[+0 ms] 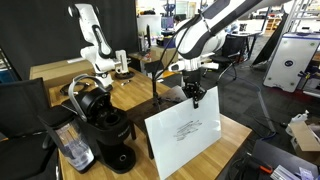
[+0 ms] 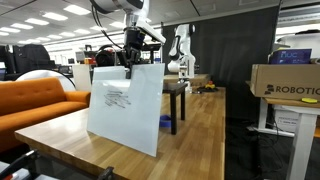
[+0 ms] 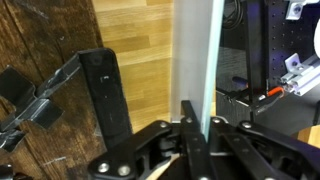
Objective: Put the whiteboard on the wooden stand
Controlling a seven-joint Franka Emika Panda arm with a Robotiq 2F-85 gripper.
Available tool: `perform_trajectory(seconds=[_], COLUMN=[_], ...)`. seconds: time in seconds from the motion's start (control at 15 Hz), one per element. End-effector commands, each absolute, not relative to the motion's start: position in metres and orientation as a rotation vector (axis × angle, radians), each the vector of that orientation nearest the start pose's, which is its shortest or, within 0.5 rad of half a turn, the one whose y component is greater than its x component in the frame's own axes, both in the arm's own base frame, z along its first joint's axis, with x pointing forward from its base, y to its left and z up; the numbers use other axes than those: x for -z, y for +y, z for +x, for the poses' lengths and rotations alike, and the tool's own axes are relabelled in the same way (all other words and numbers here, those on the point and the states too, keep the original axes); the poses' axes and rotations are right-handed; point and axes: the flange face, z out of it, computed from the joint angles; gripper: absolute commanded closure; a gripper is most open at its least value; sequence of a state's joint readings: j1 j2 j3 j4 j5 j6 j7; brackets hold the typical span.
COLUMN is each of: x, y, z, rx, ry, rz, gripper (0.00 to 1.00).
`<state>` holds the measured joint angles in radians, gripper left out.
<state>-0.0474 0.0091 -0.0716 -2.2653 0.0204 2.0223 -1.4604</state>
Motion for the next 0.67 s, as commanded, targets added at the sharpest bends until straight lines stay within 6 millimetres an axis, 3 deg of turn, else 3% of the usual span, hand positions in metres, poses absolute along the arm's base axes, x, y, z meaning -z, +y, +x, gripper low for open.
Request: perform_trajectory(seconds=[0.0, 0.6], x=[-0.373, -0.436], y=[-0.046, -0.025], z=[0.482, 0.463], rx=[-0.217, -0.282], ry=[-1.762, -1.740], rz=[-2.405, -2.389], gripper=[0.99, 0.99])
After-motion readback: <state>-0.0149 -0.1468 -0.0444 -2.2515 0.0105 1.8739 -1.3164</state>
